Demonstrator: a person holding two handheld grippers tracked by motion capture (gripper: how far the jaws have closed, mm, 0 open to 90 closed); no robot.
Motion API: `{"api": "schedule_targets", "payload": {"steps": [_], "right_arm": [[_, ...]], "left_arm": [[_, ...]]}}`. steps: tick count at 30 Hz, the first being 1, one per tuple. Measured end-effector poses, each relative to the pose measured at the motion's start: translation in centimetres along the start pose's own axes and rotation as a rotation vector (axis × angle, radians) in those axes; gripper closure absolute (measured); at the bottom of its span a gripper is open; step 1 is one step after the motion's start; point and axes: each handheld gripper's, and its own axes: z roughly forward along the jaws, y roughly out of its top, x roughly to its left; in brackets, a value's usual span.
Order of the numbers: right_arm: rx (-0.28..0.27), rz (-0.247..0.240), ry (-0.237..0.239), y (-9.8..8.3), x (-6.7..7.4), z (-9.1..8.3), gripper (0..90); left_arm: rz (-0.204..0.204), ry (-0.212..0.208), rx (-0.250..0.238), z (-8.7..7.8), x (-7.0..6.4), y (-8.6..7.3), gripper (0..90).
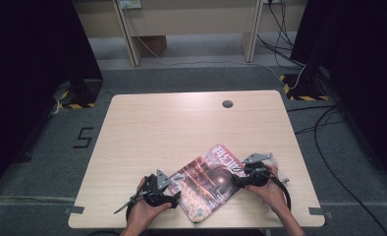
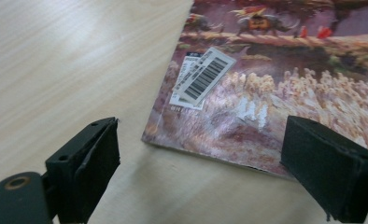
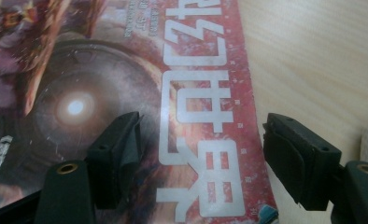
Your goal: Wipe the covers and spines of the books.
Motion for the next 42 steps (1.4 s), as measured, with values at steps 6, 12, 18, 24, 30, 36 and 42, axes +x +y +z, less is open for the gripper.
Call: {"api": "schedule_targets", "payload": {"steps": [6,12,18,24,30,36,42], "right_arm": [[0.015,-0.002,0.007,-1.6,1.0,-1.4,28.0],[0.017,-0.007,0.015,-3.1,2.2,-2.7,26.8],[-0.003,0.001,0.029,-3.9,2.4,-3.1,26.7],[-0.015,-0.008,0.023,-4.0,2.4,-3.1,26.8],[-0.021,-0.021,0.013,-4.2,2.7,-3.3,26.7],[-0.015,-0.051,0.007,-4.5,3.5,-3.7,26.6],[-0.045,-0.036,0.208,-5.2,5.9,-4.3,42.1]], "left_arm": [[-0.002,0.052,-0.005,0.6,0.6,0.6,11.2],[0.006,0.094,-0.018,1.2,0.8,1.1,13.8],[0.008,0.061,-0.026,1.1,0.3,1.4,20.8],[-0.029,-0.073,-0.023,-0.5,-1.8,0.6,17.7],[0.044,-0.117,-0.003,-0.8,-3.9,0.1,16.6],[0.031,-0.081,0.018,-0.3,-3.0,0.3,6.0],[0.009,-0.076,0.028,0.2,-2.2,0.6,3.7]]}}
